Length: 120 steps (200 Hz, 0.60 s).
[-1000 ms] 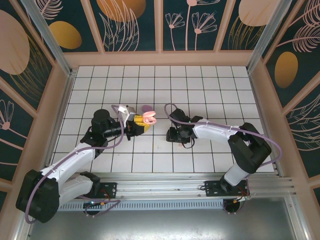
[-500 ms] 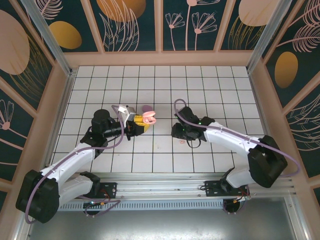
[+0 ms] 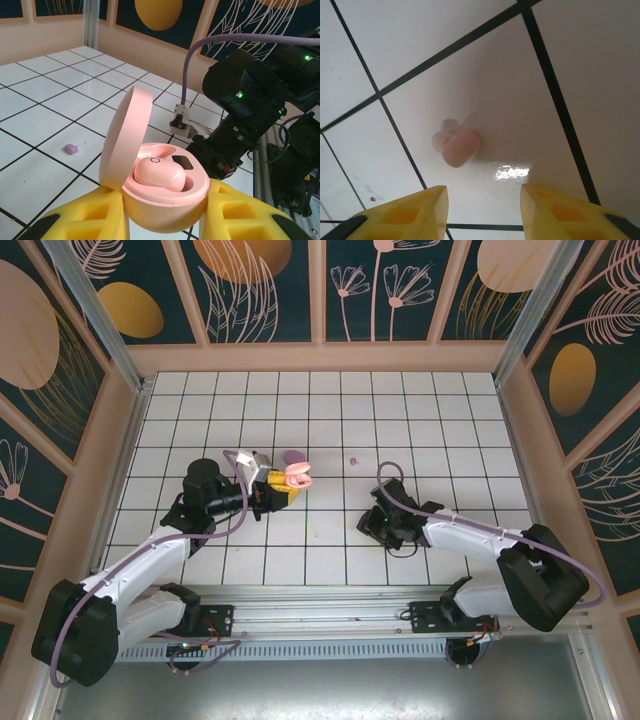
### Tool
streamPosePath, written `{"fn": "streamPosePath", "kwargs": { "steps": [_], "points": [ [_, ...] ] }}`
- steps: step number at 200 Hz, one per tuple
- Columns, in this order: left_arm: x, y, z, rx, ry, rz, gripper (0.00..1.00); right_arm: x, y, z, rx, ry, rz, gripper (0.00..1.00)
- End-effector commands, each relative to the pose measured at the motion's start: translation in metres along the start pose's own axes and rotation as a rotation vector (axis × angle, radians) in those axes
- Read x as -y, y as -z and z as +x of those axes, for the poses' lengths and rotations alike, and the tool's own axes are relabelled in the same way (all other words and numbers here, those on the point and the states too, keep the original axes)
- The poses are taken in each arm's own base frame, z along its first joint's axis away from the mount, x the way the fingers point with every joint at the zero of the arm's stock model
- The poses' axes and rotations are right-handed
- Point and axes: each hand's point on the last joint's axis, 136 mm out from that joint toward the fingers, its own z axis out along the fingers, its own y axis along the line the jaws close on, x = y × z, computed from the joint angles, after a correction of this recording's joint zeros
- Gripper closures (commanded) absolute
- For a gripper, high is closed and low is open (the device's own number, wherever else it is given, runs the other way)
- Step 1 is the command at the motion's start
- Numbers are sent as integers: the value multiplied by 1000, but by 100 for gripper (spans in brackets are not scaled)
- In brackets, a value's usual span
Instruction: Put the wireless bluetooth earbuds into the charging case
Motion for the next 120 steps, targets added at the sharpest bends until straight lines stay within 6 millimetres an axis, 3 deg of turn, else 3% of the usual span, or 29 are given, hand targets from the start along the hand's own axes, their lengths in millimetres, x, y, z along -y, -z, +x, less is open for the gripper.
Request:
{"fn": "streamPosePath", "kwargs": {
  "steps": [1, 120],
  "points": [
    [2, 0, -1, 9, -24, 10, 100, -22, 4, -8, 15, -90, -125, 62],
    [1, -1, -1, 6, -33, 11, 100, -16, 0, -21, 44, -160, -148, 69]
  ]
}}
